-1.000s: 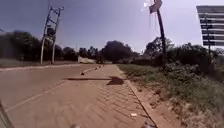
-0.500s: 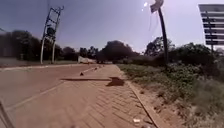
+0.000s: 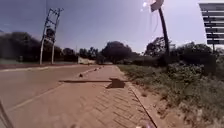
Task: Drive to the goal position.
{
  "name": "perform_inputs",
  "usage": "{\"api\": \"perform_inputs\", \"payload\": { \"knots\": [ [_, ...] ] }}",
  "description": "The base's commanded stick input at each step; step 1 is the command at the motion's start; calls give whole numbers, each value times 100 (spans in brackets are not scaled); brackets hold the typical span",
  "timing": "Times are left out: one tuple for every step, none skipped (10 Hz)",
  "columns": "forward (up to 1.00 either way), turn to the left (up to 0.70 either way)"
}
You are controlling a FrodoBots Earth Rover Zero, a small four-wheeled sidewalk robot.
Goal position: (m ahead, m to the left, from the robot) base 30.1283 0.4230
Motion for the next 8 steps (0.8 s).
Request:
{"api": "perform_inputs", "payload": {
  "knots": [
    [30, 0],
    [30, 0],
    [30, 0],
    [30, 0],
    [30, 0],
    [30, 0],
    [30, 0],
    [30, 0]
  ]
}}
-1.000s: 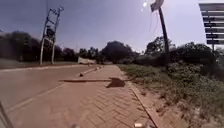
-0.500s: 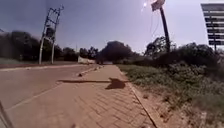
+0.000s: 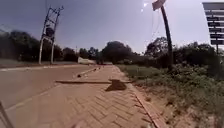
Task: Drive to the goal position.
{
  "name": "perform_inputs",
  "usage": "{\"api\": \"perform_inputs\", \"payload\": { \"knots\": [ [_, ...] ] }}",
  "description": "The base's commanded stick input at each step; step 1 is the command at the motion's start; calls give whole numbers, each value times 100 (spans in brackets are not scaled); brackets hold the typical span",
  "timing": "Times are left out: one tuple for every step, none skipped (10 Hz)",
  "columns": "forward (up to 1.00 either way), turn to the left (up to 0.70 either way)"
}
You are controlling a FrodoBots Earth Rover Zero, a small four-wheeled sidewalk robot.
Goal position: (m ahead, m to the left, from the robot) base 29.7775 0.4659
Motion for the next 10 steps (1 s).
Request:
{"api": "perform_inputs", "payload": {
  "knots": [
    [30, 0],
    [30, 0],
    [30, 0],
    [30, 0],
    [30, 0],
    [30, 0],
    [30, 0],
    [30, 0],
    [30, 0],
    [30, 0]
  ]
}}
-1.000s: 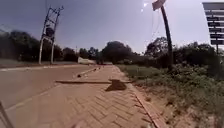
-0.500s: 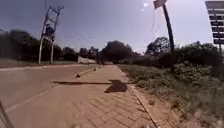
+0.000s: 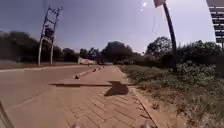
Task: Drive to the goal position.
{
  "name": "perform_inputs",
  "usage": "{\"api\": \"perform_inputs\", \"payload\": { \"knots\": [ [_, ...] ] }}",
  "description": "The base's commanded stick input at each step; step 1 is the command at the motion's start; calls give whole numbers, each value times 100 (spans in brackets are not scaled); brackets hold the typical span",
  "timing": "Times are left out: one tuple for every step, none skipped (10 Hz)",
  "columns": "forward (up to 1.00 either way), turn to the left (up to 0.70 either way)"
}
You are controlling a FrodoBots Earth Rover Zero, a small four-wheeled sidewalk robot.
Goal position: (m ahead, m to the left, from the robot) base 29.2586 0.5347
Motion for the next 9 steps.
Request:
{"api": "perform_inputs", "payload": {
  "knots": [
    [30, 0],
    [30, 0],
    [30, 0],
    [30, 0],
    [30, 0],
    [30, 0],
    [30, 0],
    [30, 0],
    [30, 5]
  ]
}}
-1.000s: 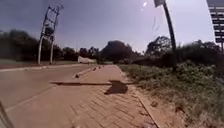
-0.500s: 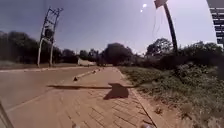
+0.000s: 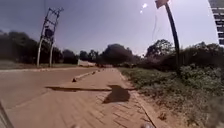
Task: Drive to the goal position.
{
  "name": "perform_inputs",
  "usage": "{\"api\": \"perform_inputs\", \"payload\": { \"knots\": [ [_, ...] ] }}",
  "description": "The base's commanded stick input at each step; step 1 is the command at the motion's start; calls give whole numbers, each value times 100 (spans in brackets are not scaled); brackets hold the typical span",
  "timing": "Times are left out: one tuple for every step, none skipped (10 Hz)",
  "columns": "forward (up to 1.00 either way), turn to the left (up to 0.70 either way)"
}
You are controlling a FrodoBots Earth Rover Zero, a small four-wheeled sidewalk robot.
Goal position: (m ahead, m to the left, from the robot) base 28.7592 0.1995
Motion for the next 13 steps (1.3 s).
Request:
{"api": "perform_inputs", "payload": {
  "knots": [
    [30, 41],
    [30, 75],
    [30, 75],
    [30, 75],
    [30, 75],
    [30, 75],
    [30, 75],
    [30, 75],
    [30, 0],
    [30, 0],
    [30, 0],
    [30, 0],
    [30, 0]
  ]
}}
